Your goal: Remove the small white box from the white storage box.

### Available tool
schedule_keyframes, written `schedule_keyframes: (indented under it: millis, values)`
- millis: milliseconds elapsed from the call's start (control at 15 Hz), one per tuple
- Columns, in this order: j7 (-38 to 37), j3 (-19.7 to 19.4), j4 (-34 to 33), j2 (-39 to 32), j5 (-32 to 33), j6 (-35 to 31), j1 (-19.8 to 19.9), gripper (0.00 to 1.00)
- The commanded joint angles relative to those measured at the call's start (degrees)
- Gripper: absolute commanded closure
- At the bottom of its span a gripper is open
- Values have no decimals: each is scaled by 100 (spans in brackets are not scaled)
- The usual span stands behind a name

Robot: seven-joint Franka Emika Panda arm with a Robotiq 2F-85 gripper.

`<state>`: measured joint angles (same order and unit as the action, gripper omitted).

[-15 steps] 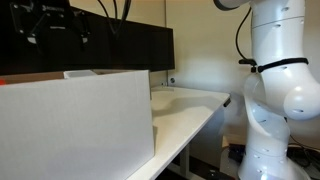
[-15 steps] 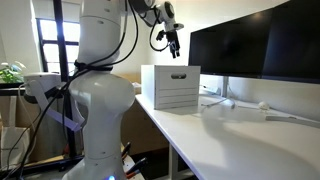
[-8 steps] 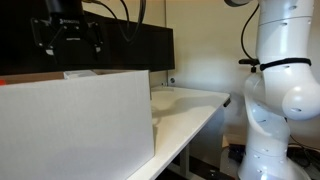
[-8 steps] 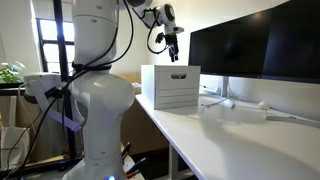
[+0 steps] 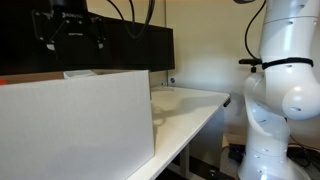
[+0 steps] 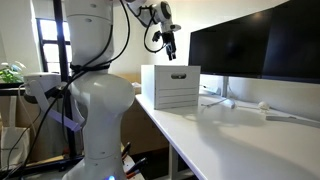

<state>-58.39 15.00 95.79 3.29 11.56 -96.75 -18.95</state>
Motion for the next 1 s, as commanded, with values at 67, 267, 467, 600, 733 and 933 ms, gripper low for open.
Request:
schedule_keyframes:
  millis: [67,267,467,600,733,933]
  values:
    - [-70,174,-187,-210,117,130,80,0]
    - [-75,176,-211,-310,-12,153,71,0]
    - [-305,164,-206,-366,8,212,57,0]
    - [-474,124,-195,-364,-136,300,83,0]
    - [-622,84,-165,-345,-249,345,110,0]
    - [-821,30,-133,-339,-392,344,145,0]
